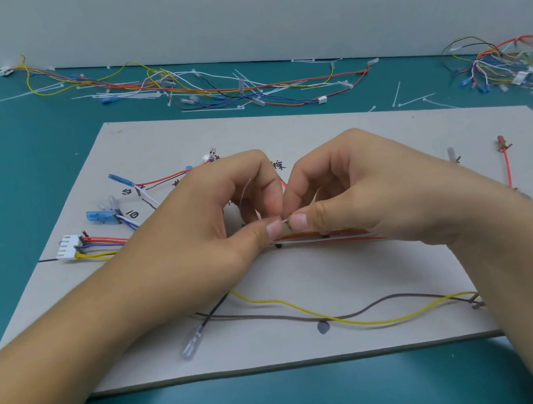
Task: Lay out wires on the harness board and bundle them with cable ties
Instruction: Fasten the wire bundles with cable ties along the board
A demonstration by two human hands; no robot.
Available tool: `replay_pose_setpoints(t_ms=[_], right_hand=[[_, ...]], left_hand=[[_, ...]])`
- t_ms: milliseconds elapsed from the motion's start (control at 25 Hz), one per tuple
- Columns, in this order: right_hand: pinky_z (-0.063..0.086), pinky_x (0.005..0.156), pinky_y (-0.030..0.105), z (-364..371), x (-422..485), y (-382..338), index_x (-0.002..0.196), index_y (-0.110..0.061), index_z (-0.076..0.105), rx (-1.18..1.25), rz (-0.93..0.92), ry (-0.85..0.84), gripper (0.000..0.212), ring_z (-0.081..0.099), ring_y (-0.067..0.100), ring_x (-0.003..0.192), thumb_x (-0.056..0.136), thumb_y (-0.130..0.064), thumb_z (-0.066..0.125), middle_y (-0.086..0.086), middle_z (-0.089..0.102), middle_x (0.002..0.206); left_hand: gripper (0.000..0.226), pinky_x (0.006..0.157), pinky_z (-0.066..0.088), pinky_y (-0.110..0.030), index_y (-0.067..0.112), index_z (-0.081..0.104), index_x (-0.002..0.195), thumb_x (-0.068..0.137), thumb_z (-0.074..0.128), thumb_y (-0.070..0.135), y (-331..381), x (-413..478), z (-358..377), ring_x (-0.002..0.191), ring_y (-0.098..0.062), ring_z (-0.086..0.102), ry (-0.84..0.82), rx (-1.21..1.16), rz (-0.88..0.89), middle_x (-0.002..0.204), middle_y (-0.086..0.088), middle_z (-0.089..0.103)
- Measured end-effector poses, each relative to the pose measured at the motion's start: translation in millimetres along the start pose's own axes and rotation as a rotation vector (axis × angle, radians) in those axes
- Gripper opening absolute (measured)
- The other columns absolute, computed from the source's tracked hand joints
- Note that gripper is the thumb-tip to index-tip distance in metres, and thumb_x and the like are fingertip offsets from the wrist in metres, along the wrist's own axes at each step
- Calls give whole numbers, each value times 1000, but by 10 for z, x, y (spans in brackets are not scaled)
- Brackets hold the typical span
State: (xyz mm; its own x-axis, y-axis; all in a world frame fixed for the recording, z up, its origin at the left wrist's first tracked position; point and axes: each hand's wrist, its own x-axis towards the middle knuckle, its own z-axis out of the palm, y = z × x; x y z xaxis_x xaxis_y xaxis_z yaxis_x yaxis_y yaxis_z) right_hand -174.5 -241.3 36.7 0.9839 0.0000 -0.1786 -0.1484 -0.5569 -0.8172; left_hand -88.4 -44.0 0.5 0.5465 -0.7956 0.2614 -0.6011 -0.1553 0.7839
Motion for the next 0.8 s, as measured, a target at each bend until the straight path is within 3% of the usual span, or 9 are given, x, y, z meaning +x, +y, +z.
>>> replay_pose_setpoints(t_ms=[120,280,440,520,800], right_hand=[[40,60,28,2,2,16,82,-18,79,-18,-6,14,6,50,13,60,82,-17,85,11,69,68],[35,50,17,22,9,33,78,-16,77,-20,-27,20,10,45,6,51,79,-16,86,-11,58,52],[49,67,33,-4,3,24,82,-15,80,7,-19,7,7,60,16,65,80,-11,85,7,75,71],[51,69,34,-23,-2,22,84,-15,81,7,-14,0,8,63,16,68,82,-7,83,9,77,76],[41,53,20,41,15,18,81,-20,80,-78,-54,49,8,52,7,54,84,-12,82,-4,69,61]], left_hand=[[15,75,49,-29,27,58,88,84,71,21,4,2,10,82,-16,63,10,-4,-1,85,6,68],[20,71,50,-31,28,54,92,83,71,22,11,5,33,77,-16,61,46,-36,-24,83,6,70],[21,70,51,-38,28,54,93,83,72,23,19,1,24,77,-16,62,42,-35,-40,84,6,72],[21,70,50,-36,28,54,92,83,72,23,18,2,24,77,-16,62,41,-37,-45,84,6,72],[21,61,45,-19,28,53,89,82,73,24,-5,14,29,67,-10,57,42,-9,-57,81,4,71]])
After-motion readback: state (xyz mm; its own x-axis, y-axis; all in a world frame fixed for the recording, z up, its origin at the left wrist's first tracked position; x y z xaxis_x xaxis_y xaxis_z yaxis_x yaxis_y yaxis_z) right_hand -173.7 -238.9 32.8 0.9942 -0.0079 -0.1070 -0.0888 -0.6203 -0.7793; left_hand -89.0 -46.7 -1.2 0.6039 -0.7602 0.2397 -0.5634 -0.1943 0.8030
